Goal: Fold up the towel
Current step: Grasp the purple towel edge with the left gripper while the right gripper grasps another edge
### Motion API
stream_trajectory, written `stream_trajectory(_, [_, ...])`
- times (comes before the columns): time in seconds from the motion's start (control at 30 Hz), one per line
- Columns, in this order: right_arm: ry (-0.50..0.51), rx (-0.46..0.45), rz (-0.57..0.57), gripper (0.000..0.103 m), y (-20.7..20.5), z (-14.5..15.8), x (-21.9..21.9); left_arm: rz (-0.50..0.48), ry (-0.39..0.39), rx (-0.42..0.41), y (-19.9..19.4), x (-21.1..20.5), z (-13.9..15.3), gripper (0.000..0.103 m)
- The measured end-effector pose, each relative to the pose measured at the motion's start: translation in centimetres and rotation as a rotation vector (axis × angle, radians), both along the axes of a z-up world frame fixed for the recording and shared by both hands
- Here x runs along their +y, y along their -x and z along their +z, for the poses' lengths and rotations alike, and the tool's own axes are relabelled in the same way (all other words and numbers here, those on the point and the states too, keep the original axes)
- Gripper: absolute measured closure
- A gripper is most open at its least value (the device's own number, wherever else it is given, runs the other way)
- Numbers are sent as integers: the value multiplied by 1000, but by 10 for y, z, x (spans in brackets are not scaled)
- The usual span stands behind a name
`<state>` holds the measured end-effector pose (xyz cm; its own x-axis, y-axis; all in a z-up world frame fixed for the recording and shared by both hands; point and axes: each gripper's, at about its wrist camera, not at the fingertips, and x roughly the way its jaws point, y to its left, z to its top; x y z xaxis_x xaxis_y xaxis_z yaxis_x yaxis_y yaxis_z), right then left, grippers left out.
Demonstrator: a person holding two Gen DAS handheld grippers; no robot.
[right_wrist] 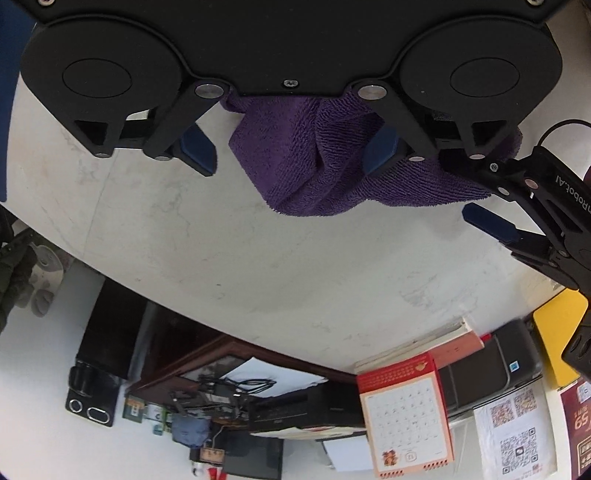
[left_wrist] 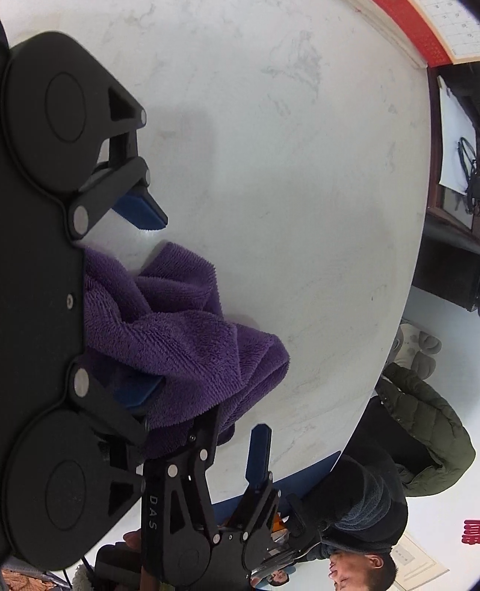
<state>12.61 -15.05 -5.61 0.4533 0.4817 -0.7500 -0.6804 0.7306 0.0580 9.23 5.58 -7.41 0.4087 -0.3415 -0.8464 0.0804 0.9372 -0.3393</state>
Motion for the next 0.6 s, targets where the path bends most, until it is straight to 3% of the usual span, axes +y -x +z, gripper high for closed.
stream_trajectory(0.1, [22, 52, 30, 52, -2, -10, 1, -15, 9, 27, -3, -3, -8, 50])
stream_trajectory(0.17, [32, 77, 49, 77, 0, -14, 0, -25, 18, 49, -6, -6, -12, 70])
stream_trajectory(0.27, [32, 99, 64, 92, 3, -15, -3, -45, 11, 46, -7, -8, -12, 83])
stream_trajectory(0.33, [27, 100, 65, 94, 4, -12, -7, -48, 15, 29, -4, -6, -7, 88])
stream_trajectory(0.47, [-79, 83, 2, 94, 6, 13, -25, -24, 42, -5, 0, 3, 4, 92])
stream_trajectory(0.6, [-171, 33, -31, 94, 5, 43, -42, -25, 64, -121, -3, 13, 39, 92])
